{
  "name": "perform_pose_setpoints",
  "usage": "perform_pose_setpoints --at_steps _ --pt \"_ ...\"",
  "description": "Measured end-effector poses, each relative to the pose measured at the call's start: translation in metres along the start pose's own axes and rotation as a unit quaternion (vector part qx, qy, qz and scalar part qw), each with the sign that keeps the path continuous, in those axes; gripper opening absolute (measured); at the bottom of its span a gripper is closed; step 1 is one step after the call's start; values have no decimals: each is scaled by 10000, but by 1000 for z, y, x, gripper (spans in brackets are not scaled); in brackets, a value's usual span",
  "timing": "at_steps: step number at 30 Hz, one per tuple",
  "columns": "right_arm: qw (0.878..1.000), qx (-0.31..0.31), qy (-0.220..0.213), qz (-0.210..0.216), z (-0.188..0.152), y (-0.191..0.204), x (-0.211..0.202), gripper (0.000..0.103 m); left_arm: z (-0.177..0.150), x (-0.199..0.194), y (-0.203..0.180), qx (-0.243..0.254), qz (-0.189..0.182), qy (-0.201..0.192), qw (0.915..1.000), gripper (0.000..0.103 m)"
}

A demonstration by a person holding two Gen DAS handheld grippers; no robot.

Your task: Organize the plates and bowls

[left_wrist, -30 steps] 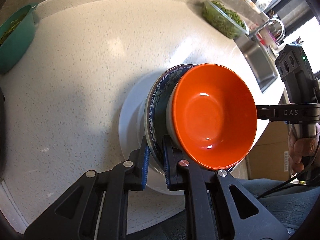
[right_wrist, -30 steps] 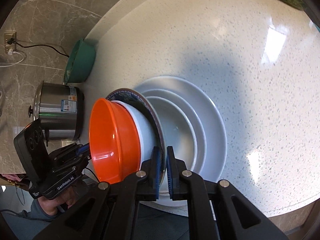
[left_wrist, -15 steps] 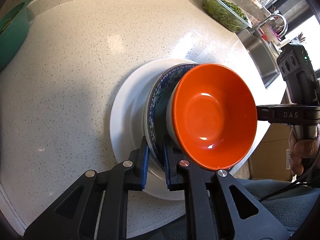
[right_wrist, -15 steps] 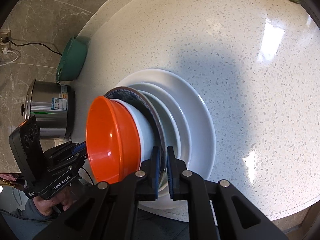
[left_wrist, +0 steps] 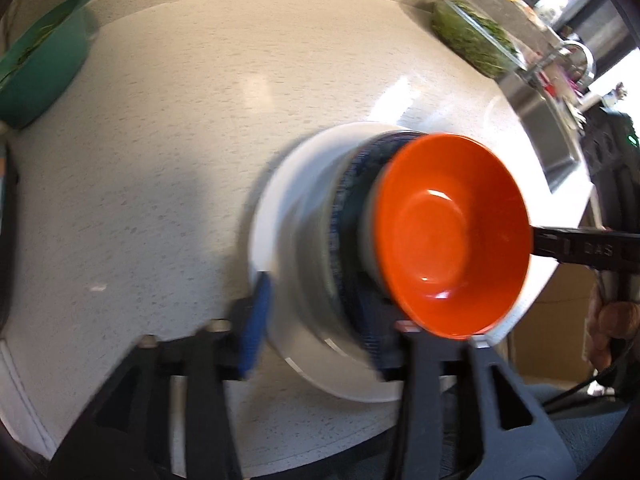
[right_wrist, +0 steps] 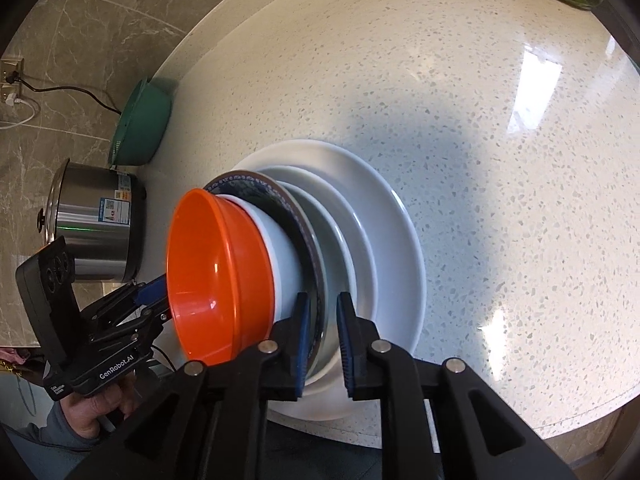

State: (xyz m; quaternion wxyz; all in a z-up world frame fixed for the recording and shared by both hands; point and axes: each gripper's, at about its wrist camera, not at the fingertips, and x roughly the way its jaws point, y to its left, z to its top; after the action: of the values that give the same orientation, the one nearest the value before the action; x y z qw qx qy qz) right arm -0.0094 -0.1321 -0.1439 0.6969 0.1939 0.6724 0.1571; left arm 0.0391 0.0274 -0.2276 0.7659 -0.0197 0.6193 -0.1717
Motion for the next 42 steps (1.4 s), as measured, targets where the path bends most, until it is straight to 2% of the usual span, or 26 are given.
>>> perform_pose_setpoints --at_steps 4,5,7,8,10,12,13,17,19,21,24,26,28,29,31,37,42 --pt "9999 -4 -101 -79 -5 -3 -10 35 -3 -13 9 -226 97 -232 9994 74" --pt "9999 11 -142 -66 -6 -5 -14 37 -4 -18 10 -294 111 -309 9990 83" --pt "9997 2 -238 1 -6 -8 -23 58 -7 -28 12 -443 173 -486 9977 100" --pt "9995 -28 -307 -21 -6 -8 -29 64 -9 -34 11 -495 179 -606 9968 103" --pt "9990 -131 -426 26 -6 -7 -41 86 -14 -44 6 -571 439 -797 9942 103" --pt "9982 -264 -535 113 -7 -5 -52 93 -20 -55 0 -614 606 -977 9915 103" --pt "9976 -364 -582 73 -7 -4 -58 102 -25 -62 -4 -664 758 -1133 9884 103" --pt "9947 -654 -787 36 -13 -2 -78 103 -38 -91 -21 -678 1087 -1563 9794 103" --pt "9928 -764 -923 43 -20 1 -87 103 -47 -107 -30 -732 1014 -1775 9761 103" --pt "9911 -857 -1016 -19 -27 5 -93 103 -52 -117 -41 -802 1078 -1792 9746 103" --pt "9885 -979 -1153 -93 -35 9 -103 103 -58 -130 -62 -819 1409 -1821 9697 103" --pt "9872 -1041 -1208 -100 -40 12 -109 103 -60 -138 -80 -729 1720 -1799 9658 103" --pt "9854 -1083 -1309 -129 -46 18 -114 103 -64 -145 -92 -878 2051 -1696 9599 103" --pt "9845 -1117 -1345 -120 -49 21 -117 103 -65 -147 -97 -944 2048 -1609 9609 103" --pt "9826 -1192 -1421 -132 -55 27 -120 103 -66 -149 -100 -1091 1816 -1523 9654 103" --pt "9771 -1215 -1686 -452 -66 46 -122 103 -63 -157 -90 -1316 1099 -1827 9681 103" --pt "9750 -1038 -1826 -730 -73 56 -122 103 -54 -165 -86 -1142 1139 -1987 9667 103"
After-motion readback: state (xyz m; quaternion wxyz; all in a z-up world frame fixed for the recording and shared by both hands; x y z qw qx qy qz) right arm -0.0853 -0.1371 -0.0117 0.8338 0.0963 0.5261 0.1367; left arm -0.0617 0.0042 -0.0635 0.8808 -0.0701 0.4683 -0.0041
